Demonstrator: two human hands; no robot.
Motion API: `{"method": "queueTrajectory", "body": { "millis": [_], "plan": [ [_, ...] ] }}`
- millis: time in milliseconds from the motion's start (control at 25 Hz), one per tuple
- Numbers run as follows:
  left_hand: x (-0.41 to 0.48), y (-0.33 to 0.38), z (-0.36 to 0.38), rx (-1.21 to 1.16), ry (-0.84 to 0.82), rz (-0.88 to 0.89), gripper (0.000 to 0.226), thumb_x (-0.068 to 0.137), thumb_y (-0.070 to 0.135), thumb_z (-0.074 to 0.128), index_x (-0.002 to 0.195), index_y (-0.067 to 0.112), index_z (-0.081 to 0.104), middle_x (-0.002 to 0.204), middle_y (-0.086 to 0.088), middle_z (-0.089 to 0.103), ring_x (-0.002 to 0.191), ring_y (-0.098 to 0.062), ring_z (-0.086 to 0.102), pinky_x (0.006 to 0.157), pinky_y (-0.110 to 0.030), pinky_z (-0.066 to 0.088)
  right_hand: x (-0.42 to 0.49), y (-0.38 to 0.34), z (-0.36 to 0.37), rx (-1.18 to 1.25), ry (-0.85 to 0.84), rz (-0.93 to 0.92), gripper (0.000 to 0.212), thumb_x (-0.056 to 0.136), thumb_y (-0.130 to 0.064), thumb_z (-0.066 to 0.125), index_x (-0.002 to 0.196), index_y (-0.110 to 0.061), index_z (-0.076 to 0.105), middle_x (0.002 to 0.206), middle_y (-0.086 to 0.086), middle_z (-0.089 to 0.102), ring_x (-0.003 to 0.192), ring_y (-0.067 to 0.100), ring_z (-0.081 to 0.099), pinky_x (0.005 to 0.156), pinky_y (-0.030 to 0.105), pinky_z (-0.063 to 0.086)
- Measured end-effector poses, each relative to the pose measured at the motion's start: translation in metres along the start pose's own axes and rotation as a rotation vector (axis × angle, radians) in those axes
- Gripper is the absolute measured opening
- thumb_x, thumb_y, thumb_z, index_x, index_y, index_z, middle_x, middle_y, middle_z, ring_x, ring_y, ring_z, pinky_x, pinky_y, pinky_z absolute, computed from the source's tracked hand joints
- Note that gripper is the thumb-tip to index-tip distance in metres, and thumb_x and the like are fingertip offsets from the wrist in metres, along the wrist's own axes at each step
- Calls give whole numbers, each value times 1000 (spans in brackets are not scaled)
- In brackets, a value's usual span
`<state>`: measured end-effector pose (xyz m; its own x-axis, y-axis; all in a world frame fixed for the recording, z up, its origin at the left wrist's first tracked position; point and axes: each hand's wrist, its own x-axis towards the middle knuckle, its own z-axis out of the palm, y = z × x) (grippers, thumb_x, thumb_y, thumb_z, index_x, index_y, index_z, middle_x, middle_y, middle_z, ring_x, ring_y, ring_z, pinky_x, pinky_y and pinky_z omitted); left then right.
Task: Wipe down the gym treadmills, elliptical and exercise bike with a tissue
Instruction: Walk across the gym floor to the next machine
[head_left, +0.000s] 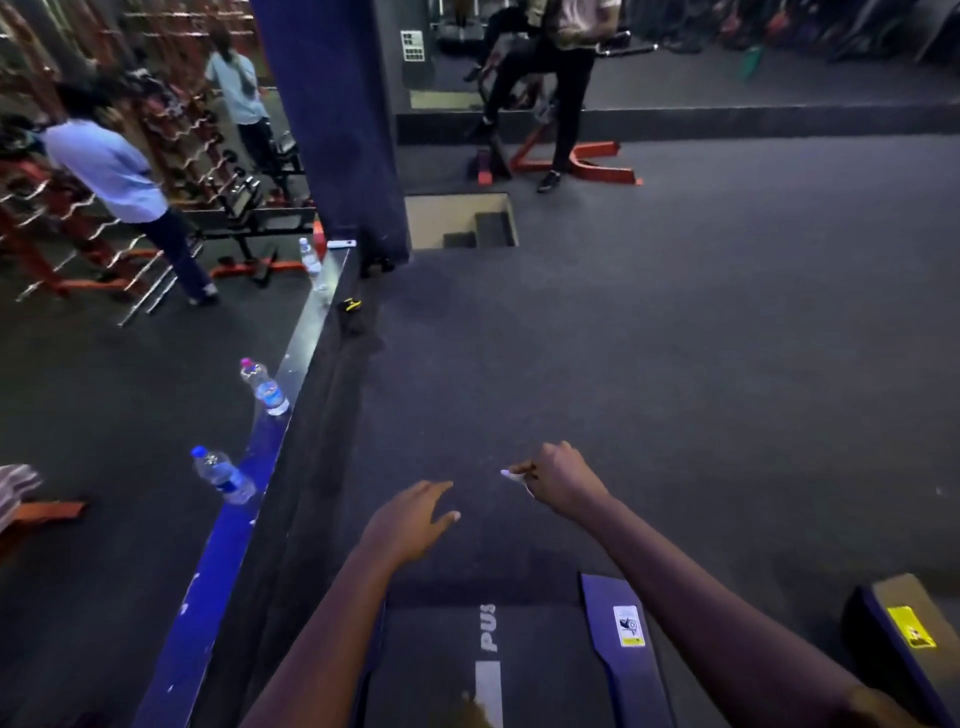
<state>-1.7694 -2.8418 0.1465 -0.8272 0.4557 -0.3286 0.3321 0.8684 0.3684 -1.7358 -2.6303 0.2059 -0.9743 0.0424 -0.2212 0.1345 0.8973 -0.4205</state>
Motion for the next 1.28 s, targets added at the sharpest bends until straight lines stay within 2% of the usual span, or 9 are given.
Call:
{"method": "queueTrajectory", "body": {
  "millis": [200, 440, 560, 600, 640, 800, 920, 1040, 1280],
  "plan": [
    [92, 7, -30, 56, -63, 76, 52, 99, 40, 43, 145, 17, 36, 149, -3, 37, 136, -16, 36, 109, -28, 31, 78, 22, -24, 43, 56, 72, 30, 90, -9, 50, 113, -15, 68, 116, 13, 65, 110, 31, 57, 89, 31, 43],
    [220, 49, -59, 109, -83, 265, 52, 99, 41, 44, 145, 18, 37, 148, -1, 38, 135, -17, 38, 107, -27, 33, 151, 94, -39, 161, 111, 241, 27, 93, -35, 56, 106, -17, 72, 104, 16, 68, 110, 26, 57, 78, 29, 44],
    [294, 67, -50, 127, -94, 319, 52, 99, 41, 44, 146, 20, 36, 148, -1, 38, 135, -18, 38, 107, -32, 35, 190, 144, -34, 224, 158, 323, 30, 92, -34, 58, 86, -8, 71, 79, 9, 70, 101, 1, 36, 70, 24, 39],
    [322, 70, -44, 134, -96, 335, 52, 99, 41, 43, 146, 20, 35, 148, -1, 38, 135, -19, 38, 107, -33, 35, 208, 162, -32, 226, 171, 336, 34, 92, -33, 58, 71, -7, 65, 59, -1, 66, 81, 0, 42, 65, 21, 35],
    [352, 73, -37, 149, -104, 345, 53, 99, 42, 43, 146, 20, 35, 148, -2, 38, 135, -19, 38, 107, -33, 35, 228, 181, -28, 223, 184, 335, 40, 92, -32, 59, 62, -6, 51, 46, -7, 56, 76, 16, 25, 63, 19, 31],
    [502, 92, -5, 316, -147, 410, 54, 99, 44, 42, 146, 19, 35, 149, -4, 37, 136, -20, 37, 108, -34, 34, 326, 274, -3, 133, 246, 369, 18, 89, -25, 60, 75, -14, 61, 68, 16, 48, 96, -2, 44, 66, 20, 39],
    [624, 128, 24, 374, -179, 495, 54, 99, 44, 41, 146, 16, 35, 148, -8, 38, 136, -23, 37, 109, -34, 33, 411, 365, 8, 99, 301, 461, 21, 84, -14, 57, 96, -15, 73, 101, 13, 70, 106, 21, 62, 79, 26, 48],
    [691, 180, 29, 439, -298, 577, 56, 99, 43, 43, 146, 15, 34, 149, -11, 37, 137, -24, 36, 109, -33, 30, 441, 409, -28, 93, 293, 595, 16, 86, -16, 59, 79, -20, 73, 98, 15, 70, 104, 23, 62, 76, 23, 45],
    [815, 315, 26, 485, -361, 811, 57, 98, 42, 46, 146, 13, 35, 149, -13, 37, 137, -25, 35, 111, -34, 30, 468, 505, -110, 43, 311, 806, 29, 88, -15, 56, 113, -19, 69, 108, 17, 67, 105, 31, 60, 83, 30, 47]
  ]
}}
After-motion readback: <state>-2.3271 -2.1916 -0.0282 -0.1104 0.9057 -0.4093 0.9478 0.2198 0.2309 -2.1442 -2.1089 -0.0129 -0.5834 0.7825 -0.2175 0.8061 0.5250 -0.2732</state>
